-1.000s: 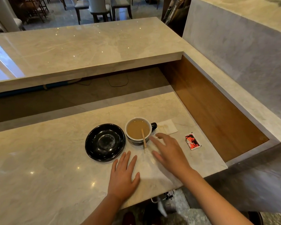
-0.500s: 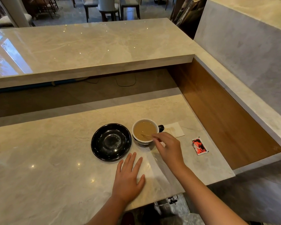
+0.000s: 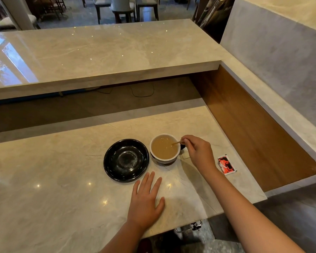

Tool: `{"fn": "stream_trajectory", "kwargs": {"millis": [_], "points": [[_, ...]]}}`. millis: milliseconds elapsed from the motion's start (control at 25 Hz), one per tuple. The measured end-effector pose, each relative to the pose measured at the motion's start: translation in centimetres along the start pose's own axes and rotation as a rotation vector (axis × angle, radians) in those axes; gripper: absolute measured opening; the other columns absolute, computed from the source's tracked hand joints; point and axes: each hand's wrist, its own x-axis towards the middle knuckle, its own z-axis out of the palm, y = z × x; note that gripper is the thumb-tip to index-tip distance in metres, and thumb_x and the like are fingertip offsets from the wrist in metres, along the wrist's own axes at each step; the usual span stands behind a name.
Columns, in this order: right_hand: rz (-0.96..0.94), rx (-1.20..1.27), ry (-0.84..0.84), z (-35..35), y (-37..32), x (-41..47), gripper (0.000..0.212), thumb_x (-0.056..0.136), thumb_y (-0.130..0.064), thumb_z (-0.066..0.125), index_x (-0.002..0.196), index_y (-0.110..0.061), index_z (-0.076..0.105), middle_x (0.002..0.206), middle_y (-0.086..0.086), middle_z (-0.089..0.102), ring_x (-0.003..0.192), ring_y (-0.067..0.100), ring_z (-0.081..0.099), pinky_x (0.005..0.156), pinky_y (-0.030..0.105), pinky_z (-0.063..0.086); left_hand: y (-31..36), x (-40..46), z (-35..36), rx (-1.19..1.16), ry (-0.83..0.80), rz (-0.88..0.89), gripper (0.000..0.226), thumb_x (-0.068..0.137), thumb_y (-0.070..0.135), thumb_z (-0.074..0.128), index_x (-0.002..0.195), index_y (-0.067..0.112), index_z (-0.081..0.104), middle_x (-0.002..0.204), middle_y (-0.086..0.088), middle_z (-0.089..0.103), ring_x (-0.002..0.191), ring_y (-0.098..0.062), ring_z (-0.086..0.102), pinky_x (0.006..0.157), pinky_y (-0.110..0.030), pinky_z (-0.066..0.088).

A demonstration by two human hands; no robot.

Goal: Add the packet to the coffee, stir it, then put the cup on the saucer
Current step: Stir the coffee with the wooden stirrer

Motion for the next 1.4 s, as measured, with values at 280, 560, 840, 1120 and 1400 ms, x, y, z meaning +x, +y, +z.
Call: {"fn": "stream_trajectory", "kwargs": {"millis": [280,560,840,1120,1400], "points": [[-0.057,-0.013,-0.134,-1.3,0.1,-1.1,0.014,0.089,-0.003,0.053,0.089,-0.004,0.066,0.082,0.013,0.072,0.076,0.027,0.067,0.073,0.039,0.055,0.0,0.0,-0.1,-0.007,-0.007,-0.002,0.060,0.087,0.048,0.041,0.142,0.024,0.035,0.148,-0.007,0.032,0.138,-0.020,0.016,0.108,-0.041,0.009],[0.213,0.343,-0.015,1.8,-2.0,-1.5,0.017,0.090,-0.002,0.052,0.091,-0.006,0.069,0.082,0.006,0.069,0.080,0.021,0.068,0.080,0.042,0.057,0.3,0.1,-0.3,-0.003,-0.008,-0.010,0.060,0.086,0.048,0.041,0.140,0.024,0.038,0.147,-0.008,0.035,0.137,-0.021,0.021,0.109,-0.039,0.007],[-0.031,-0.003,0.012,1.5,-1.7,-0.3,0.015,0.090,-0.003,0.052,0.095,-0.003,0.066,0.091,0.014,0.070,0.079,0.020,0.060,0.069,0.020,0.042,0.3,0.1,-0.4,0.005,-0.014,-0.018,0.060,0.085,0.049,0.040,0.140,0.024,0.039,0.147,-0.008,0.036,0.136,-0.022,0.024,0.111,-0.042,0.010],[-0.110,-0.143,-0.162,-1.1,-0.8,0.0,0.014,0.090,-0.003,0.051,0.088,-0.002,0.065,0.082,0.017,0.071,0.075,0.031,0.064,0.068,0.032,0.047,0.4,0.1,-0.5,0.006,-0.037,-0.027,0.060,0.085,0.050,0.041,0.139,0.024,0.040,0.146,-0.007,0.037,0.136,-0.021,0.024,0.108,-0.039,0.006],[0.280,0.306,-0.110,0.3,-1.6,-1.0,0.020,0.092,-0.003,0.047,0.088,-0.004,0.067,0.080,0.014,0.070,0.076,0.020,0.069,0.074,0.030,0.059,0.4,0.1,-0.6,0.003,-0.037,-0.013,0.060,0.086,0.049,0.042,0.140,0.024,0.039,0.147,-0.008,0.036,0.136,-0.021,0.022,0.109,-0.038,0.005]]}}
